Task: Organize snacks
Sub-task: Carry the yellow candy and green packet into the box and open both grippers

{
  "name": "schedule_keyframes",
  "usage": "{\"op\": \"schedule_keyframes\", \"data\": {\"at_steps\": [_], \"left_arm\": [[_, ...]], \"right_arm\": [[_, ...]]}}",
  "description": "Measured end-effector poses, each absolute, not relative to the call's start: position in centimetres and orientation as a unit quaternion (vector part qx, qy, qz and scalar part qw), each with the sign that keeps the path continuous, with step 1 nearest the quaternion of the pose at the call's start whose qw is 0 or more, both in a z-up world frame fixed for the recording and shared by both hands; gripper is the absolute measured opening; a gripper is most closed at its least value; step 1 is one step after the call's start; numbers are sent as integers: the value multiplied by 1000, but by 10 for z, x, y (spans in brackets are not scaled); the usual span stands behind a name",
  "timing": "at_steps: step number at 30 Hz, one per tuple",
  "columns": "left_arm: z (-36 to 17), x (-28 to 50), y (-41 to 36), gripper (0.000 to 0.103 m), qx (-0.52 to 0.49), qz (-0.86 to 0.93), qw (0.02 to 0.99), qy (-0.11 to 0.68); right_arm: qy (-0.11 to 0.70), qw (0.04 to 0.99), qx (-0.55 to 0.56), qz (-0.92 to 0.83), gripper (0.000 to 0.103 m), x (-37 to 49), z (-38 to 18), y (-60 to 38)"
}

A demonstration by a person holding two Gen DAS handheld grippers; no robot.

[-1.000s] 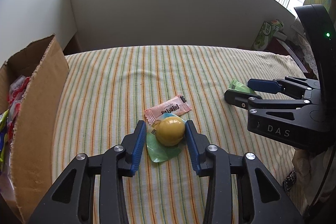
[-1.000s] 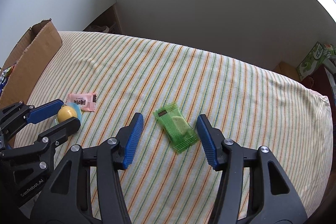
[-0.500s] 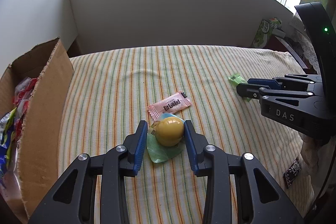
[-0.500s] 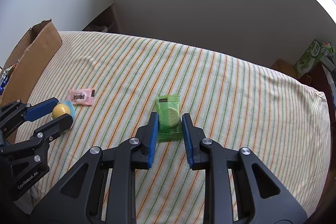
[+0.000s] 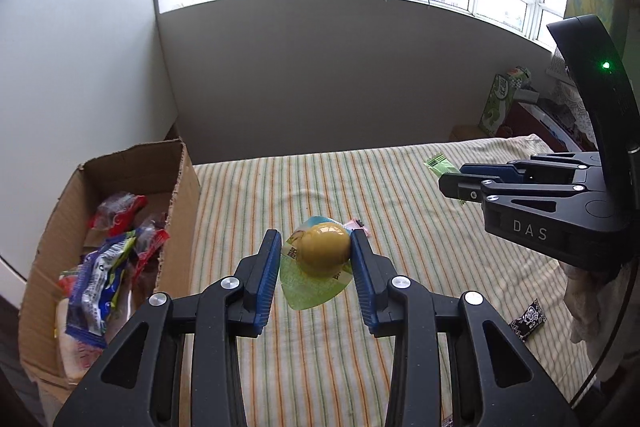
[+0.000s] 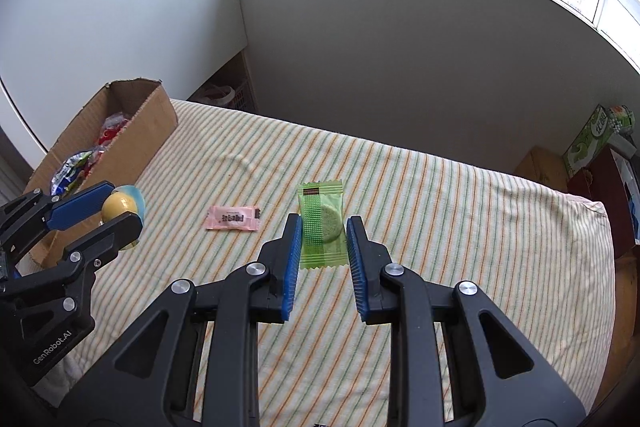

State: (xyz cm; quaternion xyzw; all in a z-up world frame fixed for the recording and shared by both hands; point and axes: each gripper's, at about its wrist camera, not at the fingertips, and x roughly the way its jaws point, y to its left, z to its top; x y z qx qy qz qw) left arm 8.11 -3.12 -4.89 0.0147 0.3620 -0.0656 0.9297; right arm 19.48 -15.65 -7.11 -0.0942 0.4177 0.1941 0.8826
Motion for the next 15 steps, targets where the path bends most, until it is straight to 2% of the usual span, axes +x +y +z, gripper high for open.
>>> {"op": "schedule_keyframes", "data": {"at_steps": [15], "left_arm": [[-23, 47, 52, 34, -19, -8, 949, 314]], "right_arm": [[378, 879, -117, 265, 24, 160, -45, -56]]}}
